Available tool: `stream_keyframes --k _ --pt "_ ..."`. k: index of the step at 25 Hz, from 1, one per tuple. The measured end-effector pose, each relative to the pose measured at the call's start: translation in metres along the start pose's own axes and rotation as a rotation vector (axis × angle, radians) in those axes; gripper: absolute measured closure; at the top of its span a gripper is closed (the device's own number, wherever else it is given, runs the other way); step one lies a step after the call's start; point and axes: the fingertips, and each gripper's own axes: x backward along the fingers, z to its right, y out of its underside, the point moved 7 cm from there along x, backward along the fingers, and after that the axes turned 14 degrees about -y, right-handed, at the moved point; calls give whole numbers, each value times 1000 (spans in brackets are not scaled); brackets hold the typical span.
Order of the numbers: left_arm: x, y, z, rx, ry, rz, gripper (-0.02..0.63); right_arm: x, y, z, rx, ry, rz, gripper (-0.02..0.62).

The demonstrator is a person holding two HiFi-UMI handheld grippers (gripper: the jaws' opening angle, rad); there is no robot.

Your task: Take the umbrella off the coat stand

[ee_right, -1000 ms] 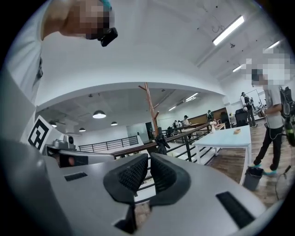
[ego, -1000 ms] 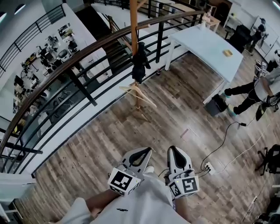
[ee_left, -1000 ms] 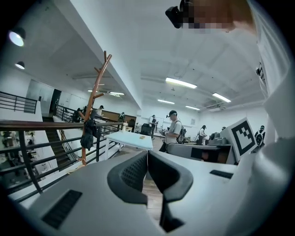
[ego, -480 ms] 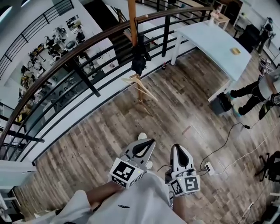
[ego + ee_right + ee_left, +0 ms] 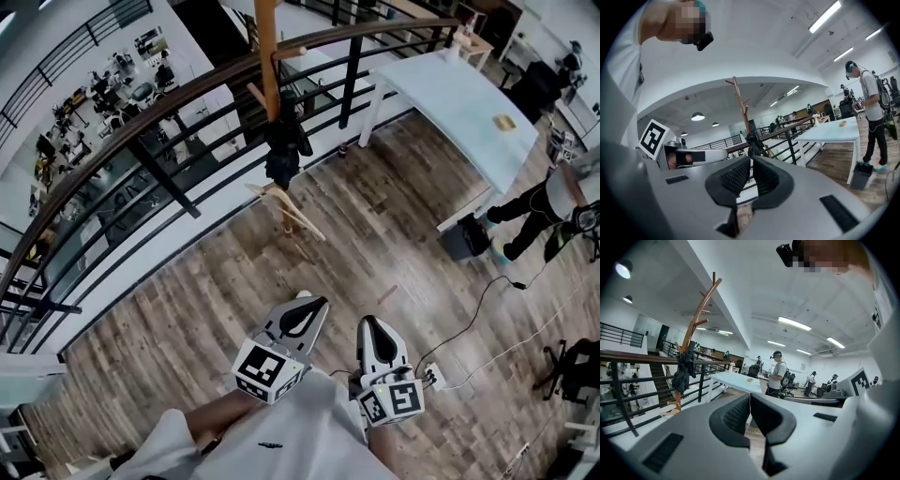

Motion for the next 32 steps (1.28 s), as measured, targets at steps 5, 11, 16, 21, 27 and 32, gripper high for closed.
stream_keyframes --k 5,11,16,21,27,32 --pt "-52 -32 -31 11 -7 31 581 -56 -33 39 39 -23 -2 551" --pt "-112 -79 -77 10 -20 43 581 -138 -79 79 62 -62 13 552" --pt "-140 -103 -107 15 -54 70 581 -186 -103 99 75 -94 40 551" --pt "-163 -109 -134 32 -112 66 581 -225 -108 115 69 -137 18 551" --pt "-187 -112 -146 97 -216 49 581 -261 -116 140 68 -271 -54 551" --pt "-220 -130 -156 153 -383 67 581 -305 -138 178 83 -425 -132 552"
